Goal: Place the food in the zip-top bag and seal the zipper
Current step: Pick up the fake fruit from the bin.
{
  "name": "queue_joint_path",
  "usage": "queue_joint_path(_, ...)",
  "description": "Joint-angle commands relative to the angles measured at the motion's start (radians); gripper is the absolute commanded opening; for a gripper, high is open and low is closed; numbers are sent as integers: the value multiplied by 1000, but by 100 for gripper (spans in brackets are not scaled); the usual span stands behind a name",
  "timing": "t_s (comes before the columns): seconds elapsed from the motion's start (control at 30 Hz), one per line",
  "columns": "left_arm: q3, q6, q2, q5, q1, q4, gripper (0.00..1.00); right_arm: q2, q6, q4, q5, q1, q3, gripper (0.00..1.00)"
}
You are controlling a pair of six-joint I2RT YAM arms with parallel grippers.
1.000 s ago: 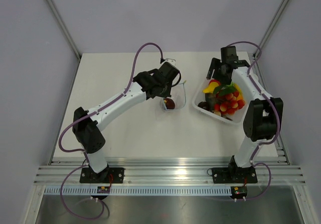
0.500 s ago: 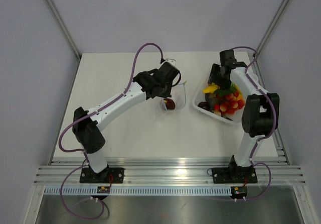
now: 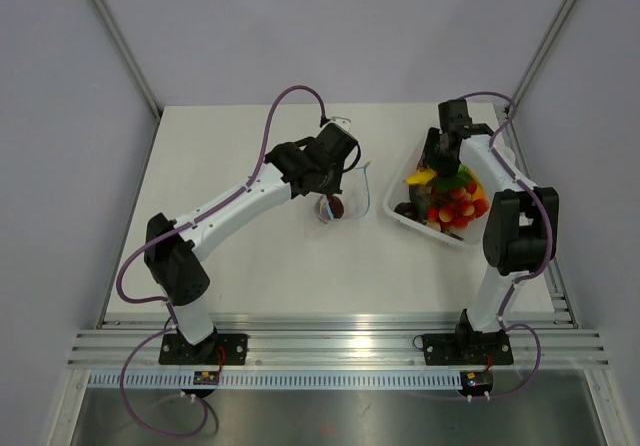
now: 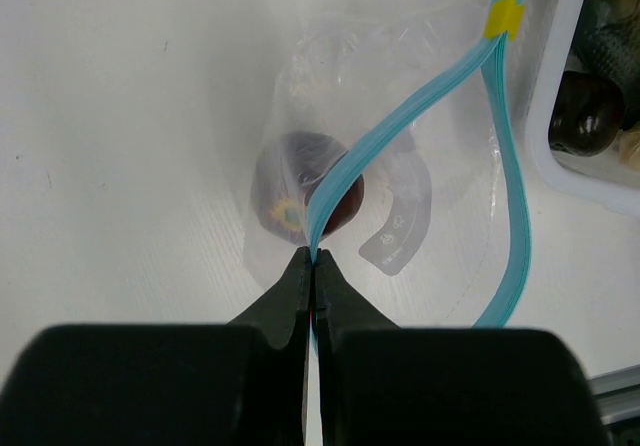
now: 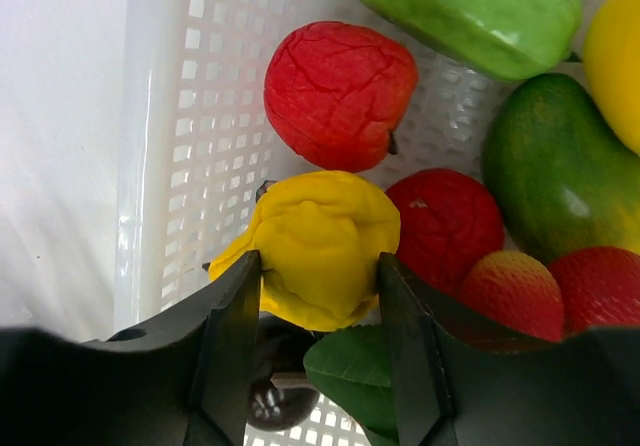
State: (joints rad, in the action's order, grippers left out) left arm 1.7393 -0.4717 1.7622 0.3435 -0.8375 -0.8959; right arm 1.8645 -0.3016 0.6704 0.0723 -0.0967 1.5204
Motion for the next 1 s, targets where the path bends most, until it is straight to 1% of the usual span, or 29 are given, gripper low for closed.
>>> queue_joint_path(0.0, 8, 2, -40, -17, 0, 38, 0, -134, -7, -9, 70, -1, -5, 24)
queue_joint_path(0.2, 51, 15, -17, -8, -2, 22, 0, -235, -24, -17, 72, 0, -25, 21)
queue_joint_path(0.33, 60, 19, -6, -31, 0, 34, 0, -271, -47, -14, 67, -1, -19, 18)
queue_joint_path(0.53, 127, 31, 39, -60, 0, 22, 0, -321, -53, 8, 58, 0, 9, 16)
queue_joint_path(0.73, 213, 24, 109, -112, 0, 25, 0, -383, -63, 31, -5, -1, 9, 15)
queue_joint_path(0.97, 302, 25, 194, -166, 8, 23, 0, -491, -83, 15, -146, -5, -63, 14)
